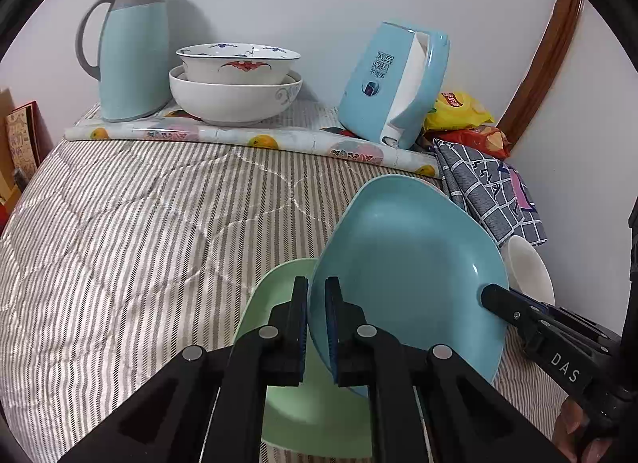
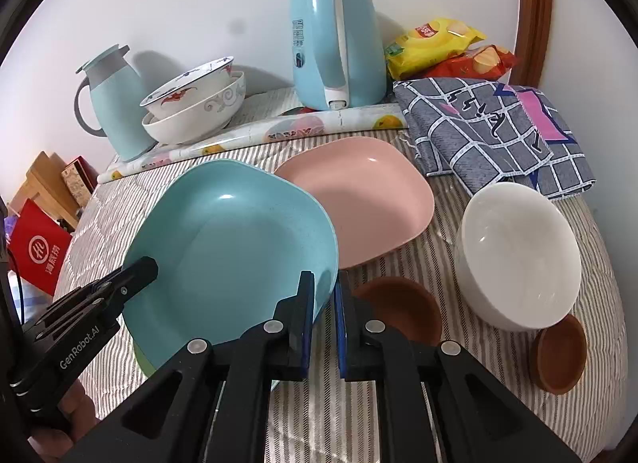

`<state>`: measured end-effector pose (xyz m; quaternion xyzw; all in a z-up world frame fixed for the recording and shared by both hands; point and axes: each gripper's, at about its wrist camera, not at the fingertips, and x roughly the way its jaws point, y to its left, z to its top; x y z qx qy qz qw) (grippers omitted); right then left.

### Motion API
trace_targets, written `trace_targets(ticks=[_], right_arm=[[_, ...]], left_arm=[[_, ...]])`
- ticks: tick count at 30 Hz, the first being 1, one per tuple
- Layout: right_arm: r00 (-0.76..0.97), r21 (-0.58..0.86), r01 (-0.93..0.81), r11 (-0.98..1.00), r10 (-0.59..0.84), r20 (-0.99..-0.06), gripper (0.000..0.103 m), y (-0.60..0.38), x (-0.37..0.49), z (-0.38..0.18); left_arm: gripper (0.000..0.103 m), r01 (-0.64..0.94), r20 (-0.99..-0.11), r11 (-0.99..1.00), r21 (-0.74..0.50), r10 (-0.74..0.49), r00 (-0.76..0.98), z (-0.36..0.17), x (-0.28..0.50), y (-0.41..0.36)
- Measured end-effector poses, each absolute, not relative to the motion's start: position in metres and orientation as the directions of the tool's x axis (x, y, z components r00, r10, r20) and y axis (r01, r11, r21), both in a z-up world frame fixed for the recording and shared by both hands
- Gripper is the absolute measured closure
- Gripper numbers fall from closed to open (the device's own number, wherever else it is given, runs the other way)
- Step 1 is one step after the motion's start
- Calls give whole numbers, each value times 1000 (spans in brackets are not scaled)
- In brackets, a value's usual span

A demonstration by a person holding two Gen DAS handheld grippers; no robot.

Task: Organize plates and bowls
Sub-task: 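Close both tools on the light-blue plate rim and lift it, then lower the light-blue plate flat onto the green plate and open both tools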

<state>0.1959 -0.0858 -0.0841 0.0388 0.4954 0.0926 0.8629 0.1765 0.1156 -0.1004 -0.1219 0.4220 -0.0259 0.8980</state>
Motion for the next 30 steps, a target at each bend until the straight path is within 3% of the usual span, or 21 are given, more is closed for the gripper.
trace_targets(ticks=[30], right_arm=[[436, 185, -168, 968, 242, -867, 96, -53, 176, -109]], left_arm=[[94, -146, -773, 951, -274, -127, 622, -119, 140, 155]])
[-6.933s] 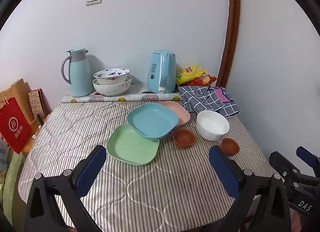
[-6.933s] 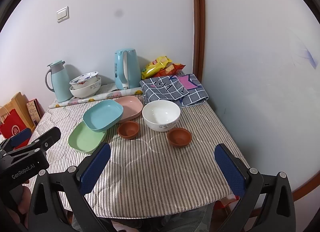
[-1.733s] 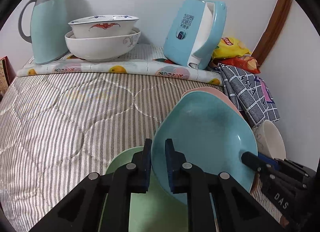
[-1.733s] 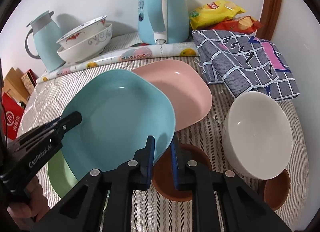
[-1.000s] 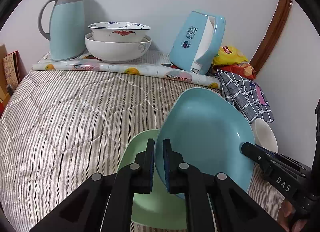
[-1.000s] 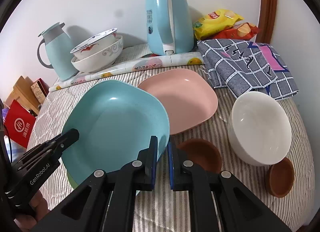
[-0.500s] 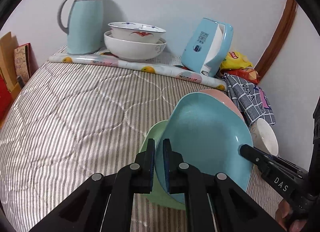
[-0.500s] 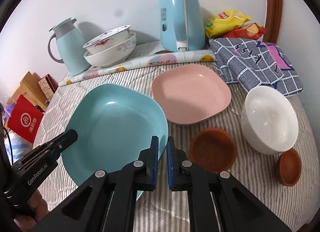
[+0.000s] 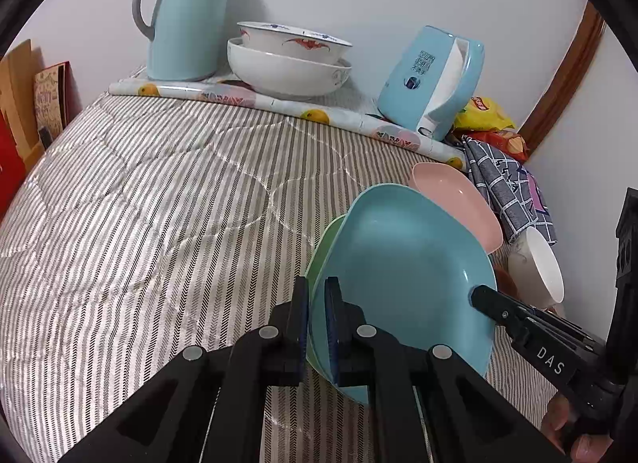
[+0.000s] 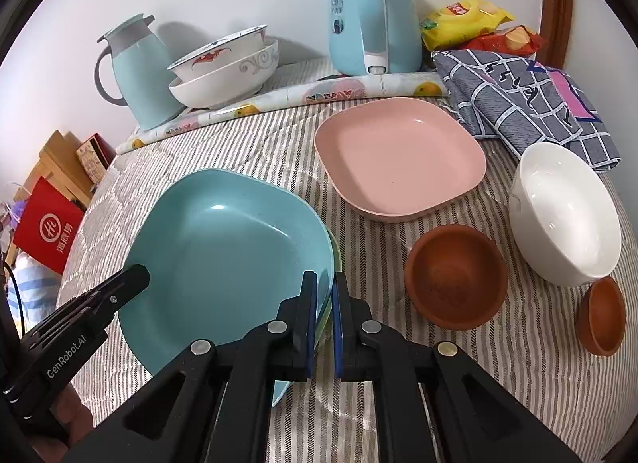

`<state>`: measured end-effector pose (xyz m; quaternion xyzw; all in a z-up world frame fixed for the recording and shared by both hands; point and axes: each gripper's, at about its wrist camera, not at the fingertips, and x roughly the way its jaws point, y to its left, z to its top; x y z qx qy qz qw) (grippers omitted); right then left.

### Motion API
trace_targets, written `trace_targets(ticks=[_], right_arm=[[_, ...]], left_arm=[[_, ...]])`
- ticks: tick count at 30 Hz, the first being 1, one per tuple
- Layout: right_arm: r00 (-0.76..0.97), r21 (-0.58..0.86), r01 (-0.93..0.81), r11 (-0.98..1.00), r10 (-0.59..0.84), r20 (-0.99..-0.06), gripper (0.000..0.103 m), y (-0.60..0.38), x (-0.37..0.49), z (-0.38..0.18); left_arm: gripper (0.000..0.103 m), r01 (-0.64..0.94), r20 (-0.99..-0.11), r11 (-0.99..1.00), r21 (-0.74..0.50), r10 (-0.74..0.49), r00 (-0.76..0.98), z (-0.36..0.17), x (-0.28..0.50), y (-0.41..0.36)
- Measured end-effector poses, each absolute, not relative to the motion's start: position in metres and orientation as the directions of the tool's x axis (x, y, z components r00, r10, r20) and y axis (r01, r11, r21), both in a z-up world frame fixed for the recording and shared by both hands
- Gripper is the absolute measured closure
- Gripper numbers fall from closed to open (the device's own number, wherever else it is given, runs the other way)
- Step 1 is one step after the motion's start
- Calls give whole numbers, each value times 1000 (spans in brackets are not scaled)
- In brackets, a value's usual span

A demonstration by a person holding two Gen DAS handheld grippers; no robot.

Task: Organize plates and bowls
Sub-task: 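Lower the light-blue plate flat onto the green plate and open both tools, then move both tools to the rim of the pink plate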

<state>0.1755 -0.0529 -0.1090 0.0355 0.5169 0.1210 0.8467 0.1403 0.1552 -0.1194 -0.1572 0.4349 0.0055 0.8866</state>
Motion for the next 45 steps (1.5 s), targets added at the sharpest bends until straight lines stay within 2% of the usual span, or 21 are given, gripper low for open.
trace_targets(ticks=[9, 11, 19, 20, 21, 23, 24, 27, 29, 34, 39, 45], right_arm=[[419, 146, -168, 975, 204, -885, 96, -48, 181, -118], [408, 145, -170, 975, 203, -890, 92, -47, 182, -120], [401, 118, -192, 974, 187, -897, 90, -42, 180, -123], [401, 117, -195, 974, 188, -897, 87, -42, 179, -123], [402, 114, -196, 974, 186, -897, 84, -42, 179, -122], [405, 105, -196, 975, 178, -897, 67, -43, 178, -121], [409, 107, -196, 975, 180, -894, 64, -44, 177, -120], [415, 122, -202, 972, 198, -888, 63, -47, 173, -115], [421, 125, -205, 971, 203, -884, 61, -49, 172, -110], [452, 129, -203, 971, 210, -867, 60, -55, 171, -94], [500, 108, -192, 975, 192, -845, 52, -66, 170, -79], [547, 91, -164, 982, 167, -820, 52, -88, 171, -62]], left_arm=[[94, -142, -788, 950, -277, -140, 600, -129, 147, 155], [94, -147, -790, 950, -277, -138, 598, -130, 148, 156], [94, -154, -797, 950, -273, -133, 589, -130, 146, 158], [94, -154, -799, 950, -271, -133, 586, -130, 146, 158], [92, -154, -803, 951, -267, -131, 581, -130, 146, 157], [77, -161, -814, 953, -258, -124, 568, -130, 147, 157], [69, -169, -812, 953, -253, -114, 573, -128, 145, 158], [66, -174, -800, 951, -256, -107, 591, -123, 142, 159], [60, -176, -796, 948, -266, -113, 595, -119, 142, 160], [57, -174, -780, 949, -262, -102, 617, -107, 141, 159], [55, -158, -769, 953, -257, -103, 631, -97, 144, 150], [55, -127, -749, 959, -252, -111, 653, -88, 145, 135]])
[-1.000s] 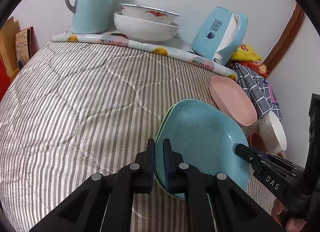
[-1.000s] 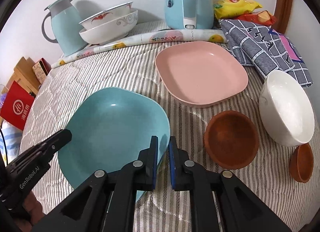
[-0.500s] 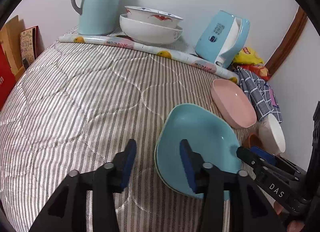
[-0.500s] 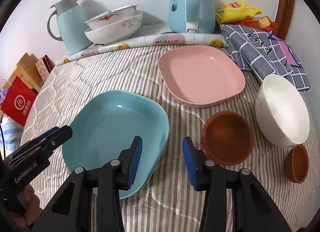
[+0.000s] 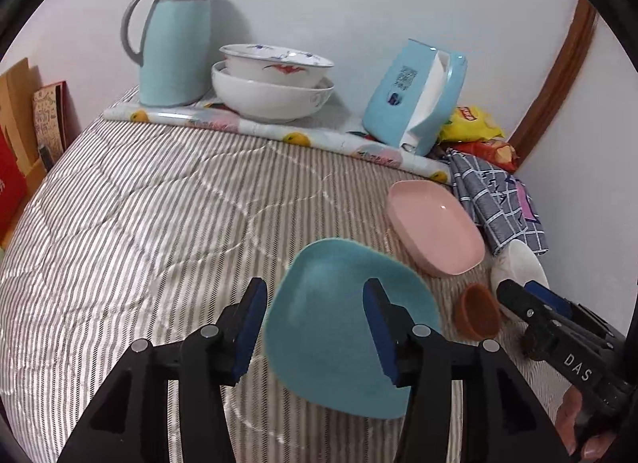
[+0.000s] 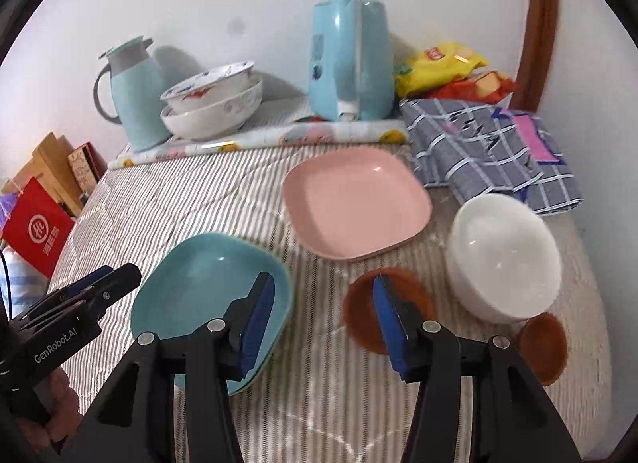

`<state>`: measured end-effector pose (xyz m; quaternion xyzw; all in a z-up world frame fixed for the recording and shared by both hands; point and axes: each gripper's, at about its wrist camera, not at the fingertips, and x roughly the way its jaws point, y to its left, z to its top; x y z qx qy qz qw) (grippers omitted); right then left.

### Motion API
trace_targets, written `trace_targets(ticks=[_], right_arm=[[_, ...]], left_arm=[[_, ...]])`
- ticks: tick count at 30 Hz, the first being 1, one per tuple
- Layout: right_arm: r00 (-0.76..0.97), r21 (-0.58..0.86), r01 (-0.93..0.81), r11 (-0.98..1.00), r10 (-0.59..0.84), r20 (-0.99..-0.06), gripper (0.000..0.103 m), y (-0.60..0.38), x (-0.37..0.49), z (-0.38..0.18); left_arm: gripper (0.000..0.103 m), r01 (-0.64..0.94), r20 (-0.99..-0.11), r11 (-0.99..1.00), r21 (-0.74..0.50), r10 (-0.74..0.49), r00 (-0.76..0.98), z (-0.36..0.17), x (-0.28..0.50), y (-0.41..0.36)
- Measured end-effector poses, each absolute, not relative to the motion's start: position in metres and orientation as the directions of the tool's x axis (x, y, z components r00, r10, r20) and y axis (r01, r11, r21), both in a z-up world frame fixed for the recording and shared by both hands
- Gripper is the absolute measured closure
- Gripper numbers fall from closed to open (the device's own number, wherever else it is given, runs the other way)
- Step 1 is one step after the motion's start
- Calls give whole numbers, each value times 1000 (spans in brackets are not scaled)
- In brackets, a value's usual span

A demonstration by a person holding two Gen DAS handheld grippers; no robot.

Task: Organize plates and bowls
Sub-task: 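Move both tools to the rim of the pink plate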

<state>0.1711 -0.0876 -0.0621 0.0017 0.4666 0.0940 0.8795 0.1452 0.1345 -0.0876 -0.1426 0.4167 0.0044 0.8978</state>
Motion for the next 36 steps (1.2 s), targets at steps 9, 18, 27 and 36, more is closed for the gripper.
trace_targets(ticks=[9, 18, 27, 36], right_arm=[[575, 80, -105, 991, 126, -808, 52, -115, 174, -56], [568, 77, -96, 992, 118, -815, 52, -118, 186, -59], [557, 42, -101, 994, 91, -825, 52, -121, 209, -58], [526, 59, -97, 994, 101, -844, 52, -129, 231, -67]], left_arm=[[55, -80, -730, 959, -272, -151, 667, -82, 150, 113], [55, -49, -744, 965, -258, -166, 647, -83, 164, 105], [55, -59, -756, 966, -251, -158, 635, -83, 189, 101], [55, -60, -760, 962, -266, -171, 627, -88, 209, 93]])
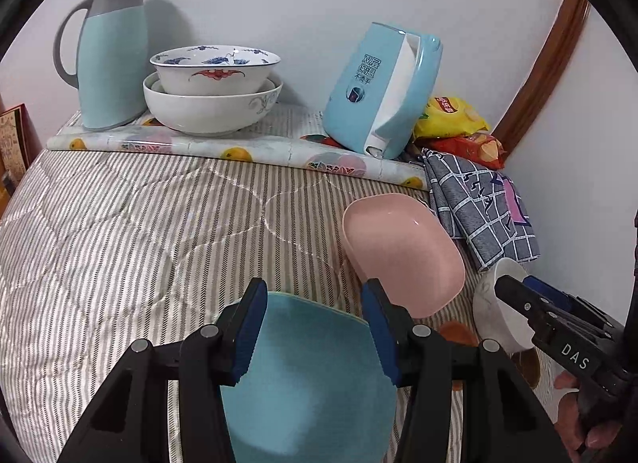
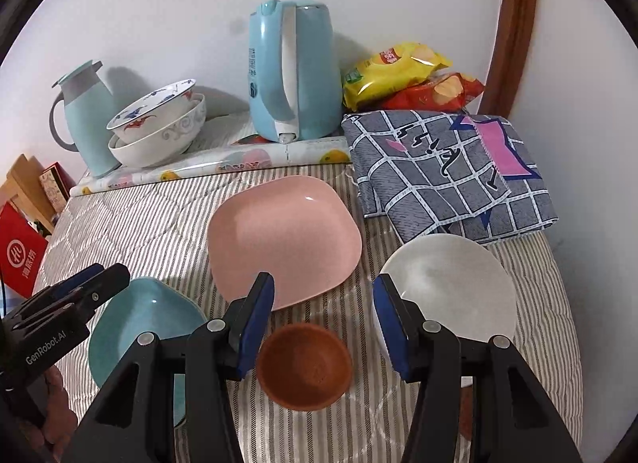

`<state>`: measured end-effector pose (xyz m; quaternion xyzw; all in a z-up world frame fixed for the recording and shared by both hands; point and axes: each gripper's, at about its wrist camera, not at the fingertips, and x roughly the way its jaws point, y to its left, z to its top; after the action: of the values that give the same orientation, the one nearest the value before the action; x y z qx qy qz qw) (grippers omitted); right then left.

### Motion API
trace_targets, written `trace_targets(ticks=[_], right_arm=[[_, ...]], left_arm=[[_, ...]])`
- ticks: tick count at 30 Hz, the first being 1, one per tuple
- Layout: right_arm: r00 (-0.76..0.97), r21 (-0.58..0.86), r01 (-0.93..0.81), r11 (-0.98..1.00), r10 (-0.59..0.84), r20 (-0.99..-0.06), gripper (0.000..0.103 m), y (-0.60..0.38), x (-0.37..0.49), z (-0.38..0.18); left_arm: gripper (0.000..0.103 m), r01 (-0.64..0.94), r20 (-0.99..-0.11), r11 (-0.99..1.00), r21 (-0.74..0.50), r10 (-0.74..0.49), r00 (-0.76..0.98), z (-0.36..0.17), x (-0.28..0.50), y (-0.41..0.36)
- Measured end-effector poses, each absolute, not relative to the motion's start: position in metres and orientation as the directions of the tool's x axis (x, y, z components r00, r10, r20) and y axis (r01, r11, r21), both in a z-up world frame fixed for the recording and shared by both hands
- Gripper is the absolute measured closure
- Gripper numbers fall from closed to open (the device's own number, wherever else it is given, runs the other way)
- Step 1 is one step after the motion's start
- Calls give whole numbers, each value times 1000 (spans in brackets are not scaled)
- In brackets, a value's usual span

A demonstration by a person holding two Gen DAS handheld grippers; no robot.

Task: Organize plates and bowls
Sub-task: 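Move both tools to the rim of the pink plate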

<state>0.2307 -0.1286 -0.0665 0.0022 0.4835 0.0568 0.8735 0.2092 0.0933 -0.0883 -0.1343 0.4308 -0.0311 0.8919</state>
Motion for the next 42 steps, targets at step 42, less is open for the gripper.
trace_targets(ticks=[42], right_arm=[[431, 34, -192, 981, 115, -895, 71, -131, 311, -121]], left_arm=[[55, -91, -822, 954, -286, -196, 534, -134, 291, 51]])
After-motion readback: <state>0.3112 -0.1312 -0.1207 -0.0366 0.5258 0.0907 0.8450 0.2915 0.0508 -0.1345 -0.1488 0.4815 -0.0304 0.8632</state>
